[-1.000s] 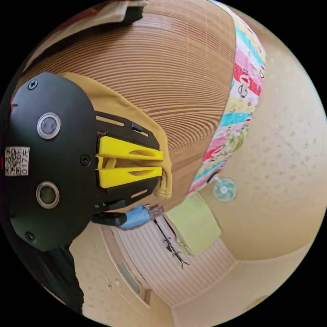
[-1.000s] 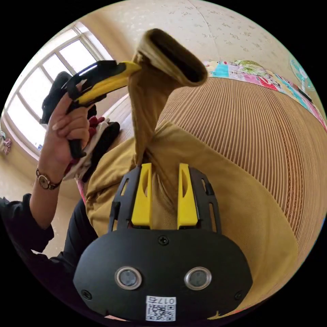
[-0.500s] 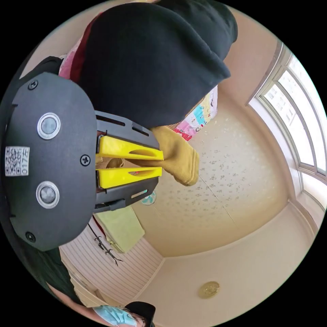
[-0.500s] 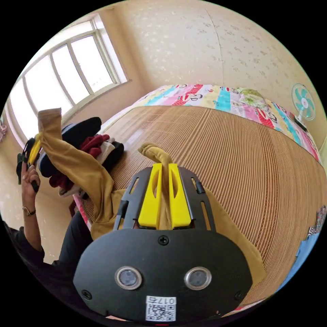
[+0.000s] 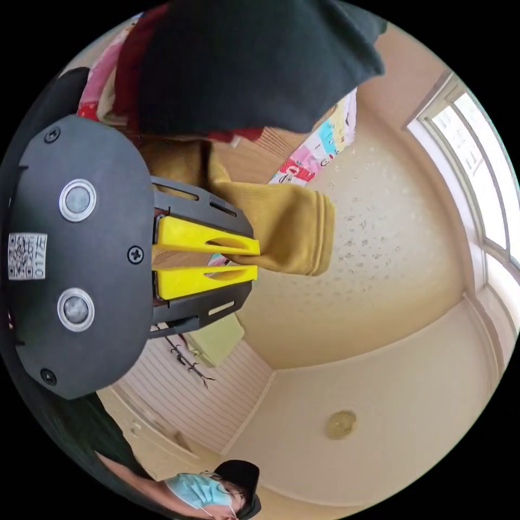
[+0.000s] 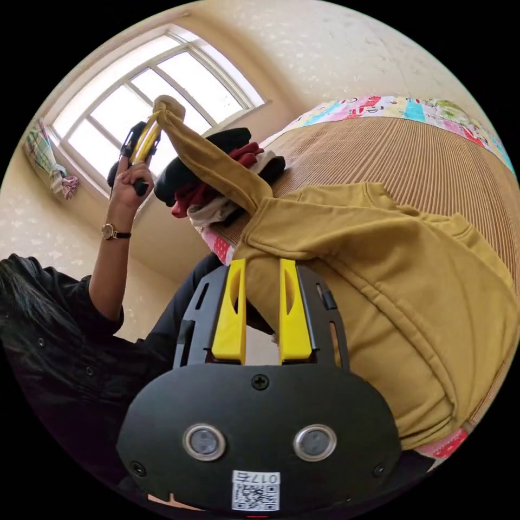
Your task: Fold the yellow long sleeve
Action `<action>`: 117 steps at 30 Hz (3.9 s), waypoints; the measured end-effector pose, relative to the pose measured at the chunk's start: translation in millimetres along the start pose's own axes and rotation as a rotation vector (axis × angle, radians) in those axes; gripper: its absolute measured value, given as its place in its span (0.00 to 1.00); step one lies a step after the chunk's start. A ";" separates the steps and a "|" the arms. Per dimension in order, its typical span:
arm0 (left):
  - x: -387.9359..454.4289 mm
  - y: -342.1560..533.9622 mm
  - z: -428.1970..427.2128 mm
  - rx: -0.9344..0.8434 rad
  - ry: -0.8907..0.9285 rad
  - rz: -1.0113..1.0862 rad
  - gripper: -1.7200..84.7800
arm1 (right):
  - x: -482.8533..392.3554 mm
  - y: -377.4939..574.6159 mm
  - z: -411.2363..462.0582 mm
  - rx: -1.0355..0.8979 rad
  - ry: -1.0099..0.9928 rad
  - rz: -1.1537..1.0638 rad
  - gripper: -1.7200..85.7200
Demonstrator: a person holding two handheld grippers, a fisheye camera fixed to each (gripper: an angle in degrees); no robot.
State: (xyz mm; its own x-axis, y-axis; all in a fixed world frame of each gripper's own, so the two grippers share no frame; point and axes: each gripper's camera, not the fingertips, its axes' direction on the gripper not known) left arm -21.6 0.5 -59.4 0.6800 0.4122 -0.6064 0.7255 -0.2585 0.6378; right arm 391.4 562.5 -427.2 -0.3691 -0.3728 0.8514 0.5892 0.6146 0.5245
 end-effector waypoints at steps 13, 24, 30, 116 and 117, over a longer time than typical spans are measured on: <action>124.2 212.3 302.9 -0.838 0.213 0.217 0.10 | 59.8 151.5 -203.0 0.416 0.157 0.537 0.16; -32.0 171.0 208.4 -0.708 -0.636 -0.038 0.20 | 120.5 72.5 -169.2 0.319 0.204 0.630 0.18; -52.1 194.3 238.7 -0.804 -0.640 -0.082 0.11 | 92.7 16.8 -112.9 0.147 0.194 0.535 0.10; -3.8 149.2 244.9 -0.601 -0.311 -0.364 0.07 | -5.5 -70.0 -48.7 0.363 0.415 0.361 0.03; 30.8 144.2 273.0 -0.621 -0.290 -0.216 0.07 | -1.7 -62.3 -60.3 0.371 0.404 0.381 0.03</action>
State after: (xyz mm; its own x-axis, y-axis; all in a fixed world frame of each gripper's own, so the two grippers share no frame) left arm 133.0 -262.5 -115.8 0.5918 0.1269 -0.7960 0.7110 0.3831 0.5896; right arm 398.7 482.9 -460.9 0.1570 -0.2688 0.9503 0.3119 0.9265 0.2106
